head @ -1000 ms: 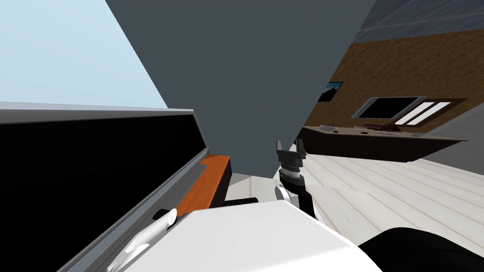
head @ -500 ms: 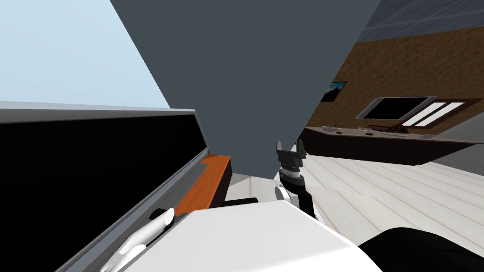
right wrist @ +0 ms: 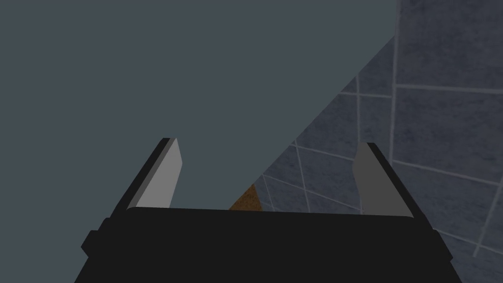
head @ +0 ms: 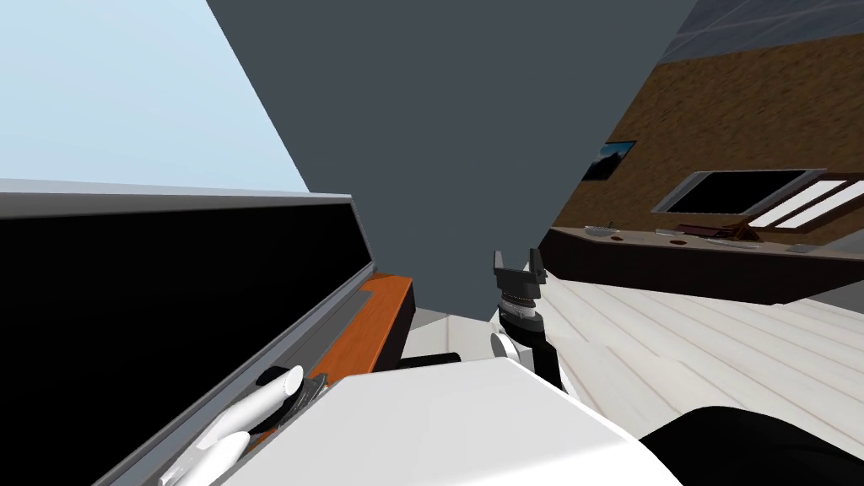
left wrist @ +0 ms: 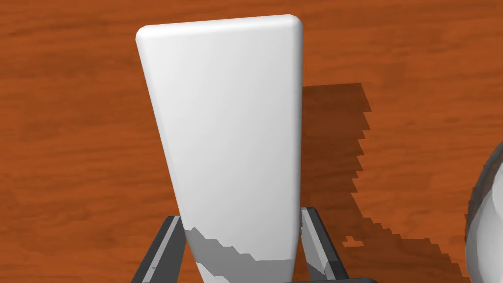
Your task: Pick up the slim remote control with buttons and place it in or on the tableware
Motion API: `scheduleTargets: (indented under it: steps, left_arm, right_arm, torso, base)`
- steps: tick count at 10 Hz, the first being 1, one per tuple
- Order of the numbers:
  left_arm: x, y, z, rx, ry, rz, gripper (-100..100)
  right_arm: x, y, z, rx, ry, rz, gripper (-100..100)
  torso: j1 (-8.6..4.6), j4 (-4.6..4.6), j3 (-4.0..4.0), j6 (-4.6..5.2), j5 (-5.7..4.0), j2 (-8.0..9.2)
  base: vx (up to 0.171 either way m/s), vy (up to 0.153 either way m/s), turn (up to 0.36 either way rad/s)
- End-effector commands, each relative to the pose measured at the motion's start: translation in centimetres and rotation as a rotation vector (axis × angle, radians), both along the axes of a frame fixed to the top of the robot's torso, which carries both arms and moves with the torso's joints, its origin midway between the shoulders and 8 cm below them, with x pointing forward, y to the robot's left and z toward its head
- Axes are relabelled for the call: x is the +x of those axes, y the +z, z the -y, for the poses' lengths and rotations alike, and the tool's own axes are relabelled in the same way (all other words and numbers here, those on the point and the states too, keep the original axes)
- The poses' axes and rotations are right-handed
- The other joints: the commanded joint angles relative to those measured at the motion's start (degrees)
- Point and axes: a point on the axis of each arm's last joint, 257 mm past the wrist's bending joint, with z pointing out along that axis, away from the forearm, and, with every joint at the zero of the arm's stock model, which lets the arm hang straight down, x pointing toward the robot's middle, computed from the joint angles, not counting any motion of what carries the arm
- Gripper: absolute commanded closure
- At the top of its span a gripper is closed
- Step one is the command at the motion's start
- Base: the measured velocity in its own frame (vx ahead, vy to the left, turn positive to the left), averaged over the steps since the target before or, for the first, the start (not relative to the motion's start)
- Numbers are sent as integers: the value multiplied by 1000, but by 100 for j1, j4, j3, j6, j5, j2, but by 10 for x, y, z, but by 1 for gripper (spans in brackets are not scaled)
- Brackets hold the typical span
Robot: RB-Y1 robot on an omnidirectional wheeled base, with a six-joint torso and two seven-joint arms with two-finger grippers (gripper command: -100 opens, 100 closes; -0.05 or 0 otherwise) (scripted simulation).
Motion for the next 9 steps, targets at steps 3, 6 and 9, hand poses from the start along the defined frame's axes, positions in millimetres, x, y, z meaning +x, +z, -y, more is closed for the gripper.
scheduleTargets:
  steps: [3, 6, 9]
  left_arm:
    - [30, 34, -39, 70, -35, 38, 100]
    - [39, 56, -54, 95, -72, 30, 100]
    - [35, 66, -56, 91, -109, -6, 100]
  right_arm:
    - [0, 0, 0, 0, 0, 0, 0]
    - [0, 0, 0, 0, 0, 0, 0]
    - [0, 0, 0, 0, 0, 0, 0]
  torso:
    - [-15, 1, 5, -1, -1, 8]
    - [-51, 1, 2, -5, -9, 2]
    - [-69, -8, -6, -7, -8, -4]
  base:
    - [-62, -60, 90]
    - [-32, -132, 135]
    - [-34, -156, 139]
